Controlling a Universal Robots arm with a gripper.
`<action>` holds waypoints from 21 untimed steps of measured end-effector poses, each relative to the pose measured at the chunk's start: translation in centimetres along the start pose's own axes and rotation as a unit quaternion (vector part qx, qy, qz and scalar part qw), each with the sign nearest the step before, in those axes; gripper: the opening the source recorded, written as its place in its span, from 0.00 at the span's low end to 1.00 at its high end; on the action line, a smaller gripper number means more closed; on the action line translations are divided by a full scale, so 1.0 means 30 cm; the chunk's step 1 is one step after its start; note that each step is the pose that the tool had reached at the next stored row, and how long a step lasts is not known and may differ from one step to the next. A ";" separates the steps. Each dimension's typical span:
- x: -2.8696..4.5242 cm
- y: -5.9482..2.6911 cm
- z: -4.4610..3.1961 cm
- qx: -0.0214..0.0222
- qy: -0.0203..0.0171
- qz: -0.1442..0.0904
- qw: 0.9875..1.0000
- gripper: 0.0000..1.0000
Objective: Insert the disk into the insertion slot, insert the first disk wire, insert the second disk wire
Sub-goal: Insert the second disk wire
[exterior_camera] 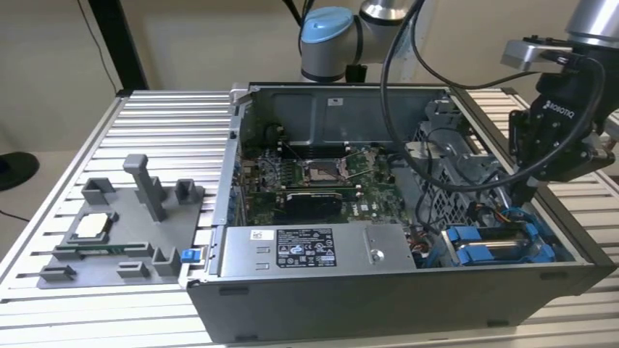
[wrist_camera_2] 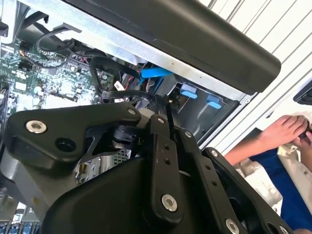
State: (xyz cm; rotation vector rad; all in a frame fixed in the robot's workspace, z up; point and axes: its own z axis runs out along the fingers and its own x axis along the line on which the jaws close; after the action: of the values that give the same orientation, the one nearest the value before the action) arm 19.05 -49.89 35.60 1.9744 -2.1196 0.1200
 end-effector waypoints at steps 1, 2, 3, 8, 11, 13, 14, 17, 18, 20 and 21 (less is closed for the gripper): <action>0.002 0.004 -0.002 0.000 -0.002 0.000 1.000 0.00; 0.005 0.010 -0.002 0.000 -0.005 0.000 1.000 0.00; 0.007 0.017 0.000 0.000 -0.006 -0.001 1.000 0.00; 0.013 0.034 0.002 0.001 -0.007 -0.001 1.000 0.00; 0.026 0.046 0.007 0.001 -0.013 -0.002 1.000 0.00; 0.035 0.050 0.009 0.001 -0.023 -0.003 1.000 0.00; 0.038 0.052 0.011 0.001 -0.031 -0.004 1.000 0.00; 0.044 0.053 0.012 0.001 -0.058 -0.007 0.998 0.00; 0.045 0.053 0.012 0.001 -0.067 -0.008 0.998 0.00; 0.047 0.054 0.013 0.003 -0.085 -0.009 0.996 0.00; 0.048 0.054 0.013 0.003 -0.094 -0.010 0.995 0.00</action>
State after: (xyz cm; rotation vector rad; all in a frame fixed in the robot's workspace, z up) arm 17.32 -51.23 35.72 2.0850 -2.2138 -0.0662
